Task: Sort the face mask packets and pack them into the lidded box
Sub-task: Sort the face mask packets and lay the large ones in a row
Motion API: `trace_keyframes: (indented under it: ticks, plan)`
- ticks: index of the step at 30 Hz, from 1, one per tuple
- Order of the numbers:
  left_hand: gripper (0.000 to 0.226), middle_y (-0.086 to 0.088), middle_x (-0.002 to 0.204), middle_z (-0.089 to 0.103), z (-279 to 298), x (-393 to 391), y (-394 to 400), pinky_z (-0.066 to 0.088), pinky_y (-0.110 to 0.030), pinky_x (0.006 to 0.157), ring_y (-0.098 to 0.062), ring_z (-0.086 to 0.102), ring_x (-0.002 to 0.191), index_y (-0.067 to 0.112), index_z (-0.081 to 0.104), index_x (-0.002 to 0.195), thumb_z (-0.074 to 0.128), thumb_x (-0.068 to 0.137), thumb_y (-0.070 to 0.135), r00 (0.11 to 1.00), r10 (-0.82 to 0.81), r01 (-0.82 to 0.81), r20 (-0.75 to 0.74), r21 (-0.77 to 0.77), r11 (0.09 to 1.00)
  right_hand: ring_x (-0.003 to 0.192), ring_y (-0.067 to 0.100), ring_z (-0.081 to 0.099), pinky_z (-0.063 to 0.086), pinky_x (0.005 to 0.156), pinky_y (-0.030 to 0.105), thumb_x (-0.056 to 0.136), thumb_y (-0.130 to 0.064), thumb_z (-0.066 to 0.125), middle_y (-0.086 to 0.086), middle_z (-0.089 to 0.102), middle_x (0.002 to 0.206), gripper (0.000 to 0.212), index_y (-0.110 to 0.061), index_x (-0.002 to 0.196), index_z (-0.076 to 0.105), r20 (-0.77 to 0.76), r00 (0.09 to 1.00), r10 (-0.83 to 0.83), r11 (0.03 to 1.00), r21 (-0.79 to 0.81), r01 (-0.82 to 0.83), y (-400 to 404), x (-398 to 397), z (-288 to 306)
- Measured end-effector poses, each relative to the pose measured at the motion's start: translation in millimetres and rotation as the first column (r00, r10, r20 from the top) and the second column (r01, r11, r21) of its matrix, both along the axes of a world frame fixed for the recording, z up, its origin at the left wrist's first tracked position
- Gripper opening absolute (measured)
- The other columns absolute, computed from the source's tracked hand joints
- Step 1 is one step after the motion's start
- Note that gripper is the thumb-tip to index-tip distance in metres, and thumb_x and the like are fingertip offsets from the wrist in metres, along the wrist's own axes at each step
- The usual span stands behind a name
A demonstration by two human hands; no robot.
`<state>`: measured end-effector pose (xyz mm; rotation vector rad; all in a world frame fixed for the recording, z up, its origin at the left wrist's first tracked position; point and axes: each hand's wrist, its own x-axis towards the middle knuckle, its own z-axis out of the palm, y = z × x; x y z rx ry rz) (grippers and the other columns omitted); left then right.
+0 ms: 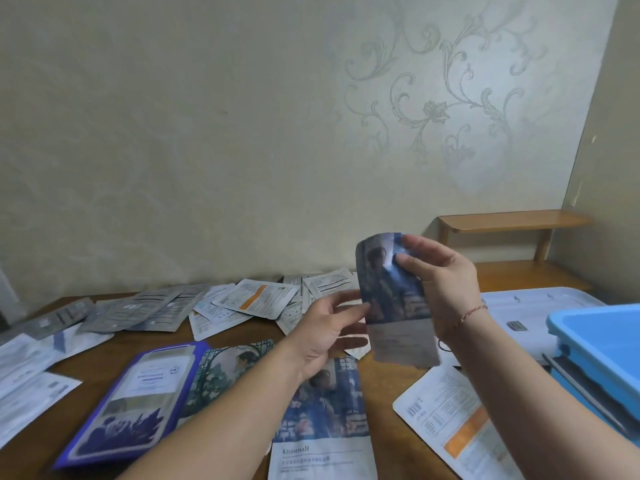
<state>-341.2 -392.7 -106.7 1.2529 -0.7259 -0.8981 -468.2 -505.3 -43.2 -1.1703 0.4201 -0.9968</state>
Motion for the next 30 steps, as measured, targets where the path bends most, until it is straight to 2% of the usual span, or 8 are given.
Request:
trace_keyframes:
  ticks: [5, 9, 13, 16, 20, 23, 27, 30]
  plan:
    - [0.026, -0.021, 0.104, 0.071, 4.7, -3.4, 26.8, 0.052, -0.047, 0.087, -0.034, 0.065, 0.096, 0.009, 0.071, 0.101, 0.075, 0.075, 0.01, 0.996, 0.068, -0.069, -0.056, -0.02, 0.997, 0.065, 0.015, 0.07, 0.057, 0.051, 0.027, 0.084, -0.009, 0.072, 0.004, 0.069, 0.095, 0.046, -0.016, 0.127, 0.057, -0.176, 0.984, 0.008, 1.0, 0.012, -0.007, 6.6, -6.5, -3.7]
    - [0.033, -0.008, 0.097, 0.076, 10.4, -9.3, 66.4, 0.059, -0.033, 0.07, -0.02, 0.072, 0.084, 0.008, 0.062, 0.118, 0.072, 0.086, 0.009, 0.935, 0.147, -0.208, 0.322, 0.162, 0.965, 0.077, 0.018, 0.069, 0.058, 0.056, 0.029, 0.082, -0.006, 0.074, 0.006, 0.068, 0.095, 0.068, -0.02, 0.14, 0.042, -0.493, 0.868, 0.052, 0.979, -0.145, -0.141, 26.3, -8.7, -36.3]
    - [0.064, 0.015, 0.119, 0.061, -1.9, -21.8, 118.6, 0.042, -0.03, 0.1, -0.006, 0.054, 0.109, 0.03, 0.038, 0.146, 0.066, 0.089, 0.041, 0.413, -0.016, -0.496, 0.91, 0.24, 0.835, 0.083, 0.023, 0.071, 0.06, 0.07, 0.04, 0.078, 0.0, 0.076, 0.012, 0.07, 0.101, 0.08, -0.023, 0.144, 0.037, -0.609, 0.788, 0.087, 0.968, -0.134, -0.21, 49.8, -5.2, -83.3]
    - [0.056, 0.017, 0.139, 0.046, -18.8, -34.2, 151.8, 0.023, -0.025, 0.113, -0.004, 0.036, 0.13, 0.032, 0.043, 0.143, 0.053, 0.092, 0.055, 0.158, -0.198, -0.449, 0.967, 0.249, 0.858, 0.094, 0.021, 0.069, 0.059, 0.081, 0.041, 0.07, -0.013, 0.084, 0.009, 0.066, 0.119, 0.088, -0.028, 0.143, 0.038, -0.716, 0.696, 0.056, 0.95, -0.176, -0.258, 56.0, 1.8, -107.2]
    - [0.047, 0.016, 0.111, 0.063, -41.1, -43.1, 176.1, 0.044, -0.031, 0.093, -0.008, 0.054, 0.105, 0.033, 0.067, 0.112, 0.047, 0.085, 0.066, -0.081, -0.274, -0.337, 0.958, 0.232, 0.912, 0.095, 0.021, 0.068, 0.057, 0.083, 0.04, 0.067, -0.019, 0.087, 0.008, 0.067, 0.118, 0.089, -0.026, 0.142, 0.039, -0.751, 0.66, 0.012, 0.937, -0.222, -0.269, 57.7, 11.1, -111.6]
    - [0.041, 0.019, 0.096, 0.064, -50.7, -42.0, 175.9, 0.05, -0.03, 0.081, -0.007, 0.058, 0.09, 0.034, 0.071, 0.097, 0.046, 0.084, 0.064, -0.152, -0.221, -0.319, 0.964, 0.164, 0.934, 0.099, 0.019, 0.061, 0.047, 0.078, 0.026, 0.073, -0.036, 0.081, 0.007, 0.064, 0.122, 0.075, -0.025, 0.138, 0.044, -0.84, 0.507, -0.191, 0.793, -0.437, -0.425, 62.4, 13.4, -99.6]
    - [0.044, 0.015, 0.099, 0.064, -48.8, -43.5, 171.7, 0.049, -0.031, 0.083, -0.01, 0.06, 0.088, 0.032, 0.068, 0.103, 0.043, 0.087, 0.064, -0.156, -0.2, -0.317, 0.967, 0.143, 0.938, 0.11, 0.019, 0.056, 0.05, 0.084, 0.031, 0.08, -0.068, 0.057, -0.002, 0.053, 0.131, 0.068, -0.036, 0.138, 0.043, -0.806, 0.317, -0.5, 0.542, -0.577, -0.611, 63.1, 12.4, -81.1]
    - [0.041, 0.015, 0.095, 0.064, -49.2, -45.6, 170.3, 0.048, -0.029, 0.076, -0.01, 0.061, 0.079, 0.031, 0.069, 0.097, 0.043, 0.086, 0.061, -0.177, -0.182, -0.314, 0.967, 0.12, 0.942, 0.135, 0.019, 0.032, 0.039, 0.107, 0.039, 0.077, -0.078, 0.045, -0.009, 0.032, 0.148, 0.068, -0.046, 0.136, 0.041, -0.734, 0.44, -0.518, 0.339, -0.648, -0.682, 67.8, 12.3, -86.4]
